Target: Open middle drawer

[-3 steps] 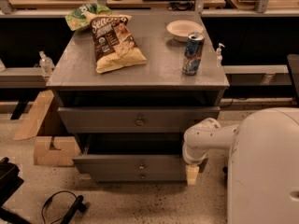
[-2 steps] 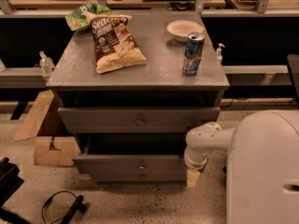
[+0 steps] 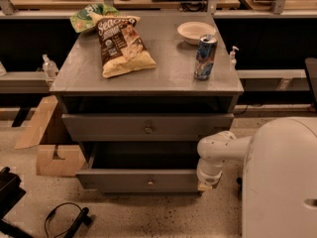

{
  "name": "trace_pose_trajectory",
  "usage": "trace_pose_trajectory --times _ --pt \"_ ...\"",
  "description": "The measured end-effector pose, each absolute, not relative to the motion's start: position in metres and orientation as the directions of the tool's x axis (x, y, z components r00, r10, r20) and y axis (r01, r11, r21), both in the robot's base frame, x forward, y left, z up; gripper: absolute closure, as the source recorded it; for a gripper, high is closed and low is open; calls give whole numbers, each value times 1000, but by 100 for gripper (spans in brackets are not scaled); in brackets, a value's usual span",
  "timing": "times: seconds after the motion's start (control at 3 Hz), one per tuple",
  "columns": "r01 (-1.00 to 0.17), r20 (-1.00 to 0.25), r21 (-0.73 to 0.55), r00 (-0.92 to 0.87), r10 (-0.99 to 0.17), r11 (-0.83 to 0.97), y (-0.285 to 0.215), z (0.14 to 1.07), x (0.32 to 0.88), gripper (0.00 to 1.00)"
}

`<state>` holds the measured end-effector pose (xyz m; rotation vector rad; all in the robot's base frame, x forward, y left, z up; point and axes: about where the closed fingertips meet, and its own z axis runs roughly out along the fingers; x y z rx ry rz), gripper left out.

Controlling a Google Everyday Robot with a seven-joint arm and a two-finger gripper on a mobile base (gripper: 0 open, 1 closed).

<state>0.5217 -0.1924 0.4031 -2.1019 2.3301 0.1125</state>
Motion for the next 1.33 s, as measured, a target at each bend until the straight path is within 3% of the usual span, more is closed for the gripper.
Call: trace_pose_trajectory --times 0.33,1.33 --pt "-993 -49 52 -104 -993 101 -192 404 522 96" --pt "-993 -49 52 -104 -993 101 -192 404 522 100"
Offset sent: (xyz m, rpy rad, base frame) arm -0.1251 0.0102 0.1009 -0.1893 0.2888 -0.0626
